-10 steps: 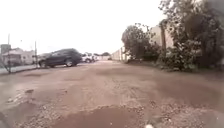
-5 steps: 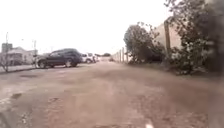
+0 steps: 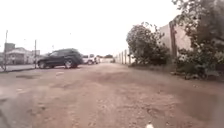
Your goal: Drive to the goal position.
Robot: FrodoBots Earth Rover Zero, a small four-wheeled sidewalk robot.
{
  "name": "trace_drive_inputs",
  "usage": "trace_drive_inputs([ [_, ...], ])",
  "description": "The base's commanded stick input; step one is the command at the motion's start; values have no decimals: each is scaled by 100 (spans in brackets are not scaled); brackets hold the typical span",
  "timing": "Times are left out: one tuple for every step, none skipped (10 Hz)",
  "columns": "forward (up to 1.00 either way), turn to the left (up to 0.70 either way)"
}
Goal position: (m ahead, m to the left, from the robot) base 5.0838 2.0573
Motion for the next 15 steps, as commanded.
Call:
trace_drive_inputs([
  [85,0],
  [85,0],
  [85,0],
  [85,0],
  [85,0],
  [85,0],
  [85,0],
  [85,-5],
  [85,-11],
  [85,-14],
  [85,-13],
  [85,-13],
  [85,-13],
  [85,-10],
  [85,-7],
])
